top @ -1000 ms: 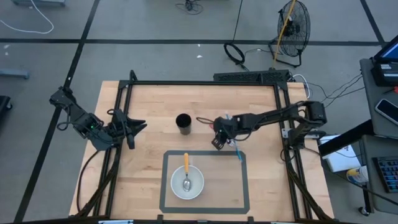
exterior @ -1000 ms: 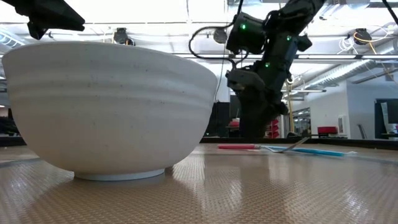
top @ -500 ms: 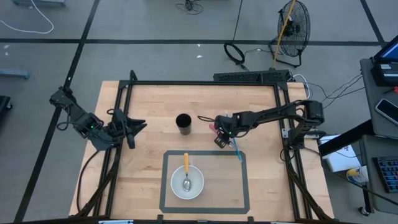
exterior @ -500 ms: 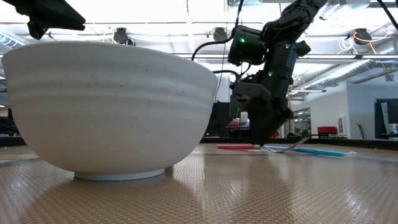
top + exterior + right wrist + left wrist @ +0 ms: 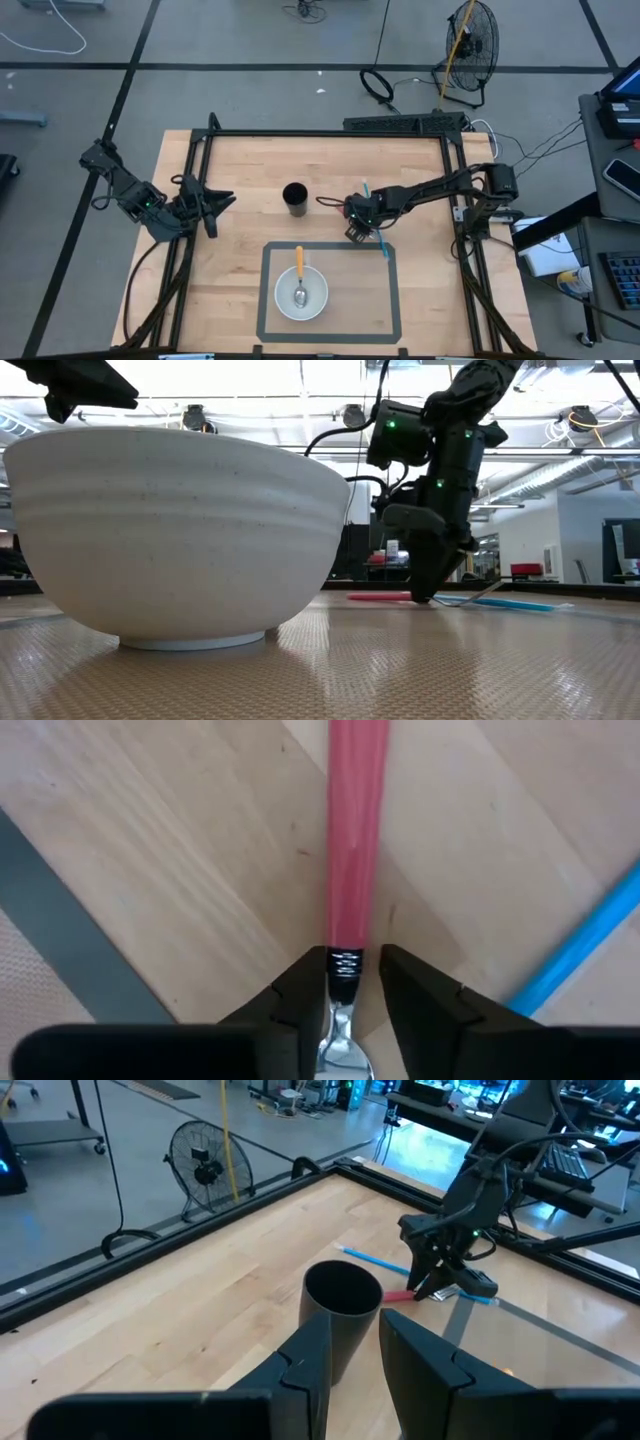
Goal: Pick & Place Utensil
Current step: Put the pink fork into the white bowl on the mat
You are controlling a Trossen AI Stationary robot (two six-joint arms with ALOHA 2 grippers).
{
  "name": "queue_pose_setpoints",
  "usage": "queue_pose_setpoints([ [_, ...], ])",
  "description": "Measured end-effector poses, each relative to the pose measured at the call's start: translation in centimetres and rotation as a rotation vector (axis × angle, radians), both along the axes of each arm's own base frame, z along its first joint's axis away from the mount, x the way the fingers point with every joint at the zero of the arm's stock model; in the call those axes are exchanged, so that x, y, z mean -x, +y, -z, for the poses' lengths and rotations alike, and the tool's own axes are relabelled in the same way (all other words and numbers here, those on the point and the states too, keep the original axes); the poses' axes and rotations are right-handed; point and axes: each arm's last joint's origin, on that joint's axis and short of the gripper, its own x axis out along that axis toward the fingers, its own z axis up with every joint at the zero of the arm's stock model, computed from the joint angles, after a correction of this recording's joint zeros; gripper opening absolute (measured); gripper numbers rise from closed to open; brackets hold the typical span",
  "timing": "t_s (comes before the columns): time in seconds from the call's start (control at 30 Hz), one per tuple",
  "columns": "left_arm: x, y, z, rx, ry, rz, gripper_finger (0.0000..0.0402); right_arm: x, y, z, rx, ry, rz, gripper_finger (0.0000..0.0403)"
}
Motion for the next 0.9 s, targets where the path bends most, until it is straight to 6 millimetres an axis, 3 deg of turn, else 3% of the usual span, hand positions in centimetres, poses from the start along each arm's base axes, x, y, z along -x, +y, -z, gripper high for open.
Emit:
queue_pose_setpoints([
  [0.27, 0.01, 0.04, -0.03, 0.005, -0.014, -0.019, 0.0090, 0.23, -0.03, 0.07, 0.007, 0.026, -0.010, 0.0030],
  [0.9, -0.01, 0.04, -0.08, 0.031, -0.036, -0.035, 0.0090, -0.01, -0.05, -0.12, -0.009, -0.018, 0.031, 0.0028],
])
